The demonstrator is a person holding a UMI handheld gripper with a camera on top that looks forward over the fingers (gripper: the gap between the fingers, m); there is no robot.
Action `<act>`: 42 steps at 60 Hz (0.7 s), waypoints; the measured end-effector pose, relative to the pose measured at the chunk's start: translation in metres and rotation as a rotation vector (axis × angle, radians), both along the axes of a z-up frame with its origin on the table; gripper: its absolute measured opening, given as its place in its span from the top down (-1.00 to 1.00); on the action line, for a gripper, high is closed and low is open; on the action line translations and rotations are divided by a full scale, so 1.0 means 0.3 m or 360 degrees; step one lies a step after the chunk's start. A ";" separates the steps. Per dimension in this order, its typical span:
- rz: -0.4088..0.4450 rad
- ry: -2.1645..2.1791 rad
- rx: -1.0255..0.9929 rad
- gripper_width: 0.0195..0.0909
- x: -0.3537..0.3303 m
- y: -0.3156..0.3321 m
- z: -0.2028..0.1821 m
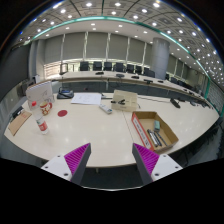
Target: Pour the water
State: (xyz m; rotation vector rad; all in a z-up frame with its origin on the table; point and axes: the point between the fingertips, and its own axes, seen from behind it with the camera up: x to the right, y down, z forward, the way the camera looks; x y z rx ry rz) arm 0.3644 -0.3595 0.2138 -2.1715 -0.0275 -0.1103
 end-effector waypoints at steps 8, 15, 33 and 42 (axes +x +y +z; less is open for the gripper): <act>0.0051 0.0029 -0.0002 -0.87 -0.075 0.006 -0.015; 0.0153 0.0049 -0.0019 -0.86 -0.213 0.022 -0.050; 0.0471 0.0166 0.0025 -0.87 -0.823 0.095 -0.185; 0.0487 0.0225 0.0086 -0.87 -1.122 0.231 -0.284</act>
